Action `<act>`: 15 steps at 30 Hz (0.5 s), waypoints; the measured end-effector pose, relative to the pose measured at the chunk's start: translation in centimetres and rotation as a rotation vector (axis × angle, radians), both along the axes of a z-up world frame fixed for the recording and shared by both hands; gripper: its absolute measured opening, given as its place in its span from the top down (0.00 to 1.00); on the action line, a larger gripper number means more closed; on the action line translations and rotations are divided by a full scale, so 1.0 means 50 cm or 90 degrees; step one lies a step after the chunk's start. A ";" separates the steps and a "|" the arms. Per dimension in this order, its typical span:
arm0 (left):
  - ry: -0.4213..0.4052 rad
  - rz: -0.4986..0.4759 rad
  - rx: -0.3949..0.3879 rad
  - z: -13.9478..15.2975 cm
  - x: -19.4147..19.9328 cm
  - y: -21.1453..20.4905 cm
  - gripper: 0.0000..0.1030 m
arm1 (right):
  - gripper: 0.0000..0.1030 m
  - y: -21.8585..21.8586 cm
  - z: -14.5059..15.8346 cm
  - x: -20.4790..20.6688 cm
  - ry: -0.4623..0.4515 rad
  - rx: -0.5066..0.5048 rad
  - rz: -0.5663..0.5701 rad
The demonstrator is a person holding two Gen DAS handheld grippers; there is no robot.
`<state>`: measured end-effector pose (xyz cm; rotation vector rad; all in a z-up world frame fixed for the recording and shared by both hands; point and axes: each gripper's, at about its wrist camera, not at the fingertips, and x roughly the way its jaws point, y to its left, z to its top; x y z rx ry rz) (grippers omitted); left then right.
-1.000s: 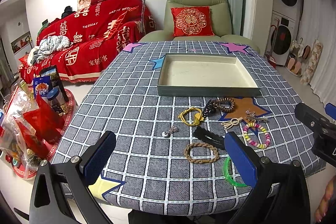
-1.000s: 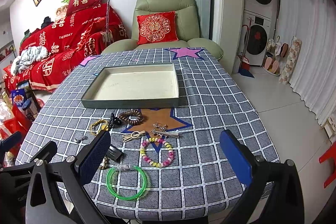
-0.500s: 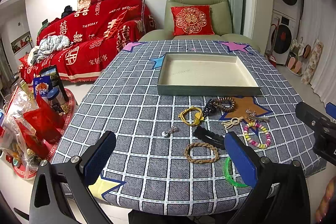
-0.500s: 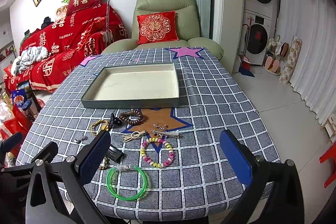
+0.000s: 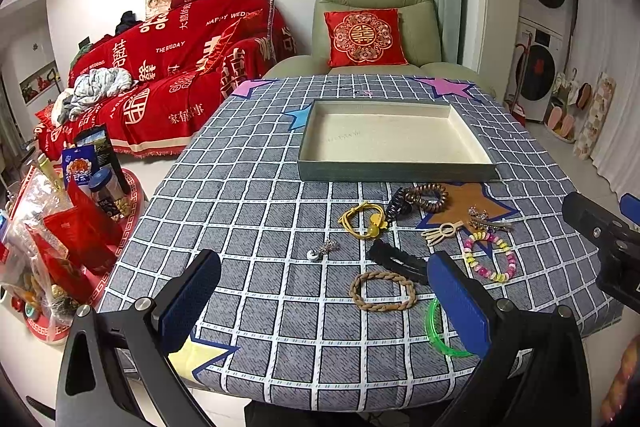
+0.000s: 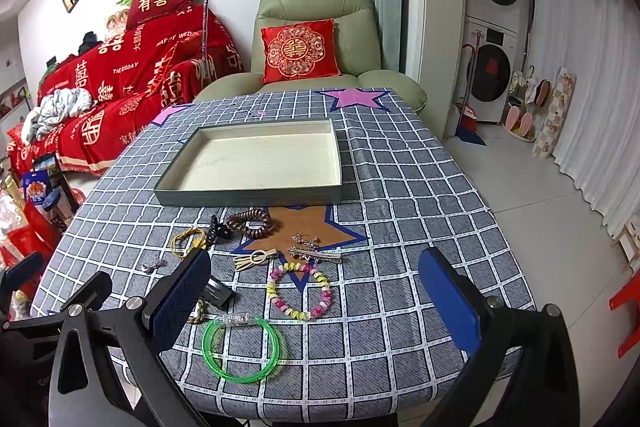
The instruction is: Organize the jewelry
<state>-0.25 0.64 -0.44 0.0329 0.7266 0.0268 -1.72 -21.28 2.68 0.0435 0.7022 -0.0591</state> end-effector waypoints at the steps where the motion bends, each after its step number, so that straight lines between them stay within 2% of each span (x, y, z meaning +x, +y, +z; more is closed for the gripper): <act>1: 0.000 0.000 0.000 0.000 0.000 0.000 0.00 | 0.00 0.000 0.000 -0.001 0.000 0.000 0.000; 15: 0.011 0.001 0.002 -0.011 0.008 0.000 0.00 | 0.00 0.004 -0.004 -0.007 0.006 0.002 -0.004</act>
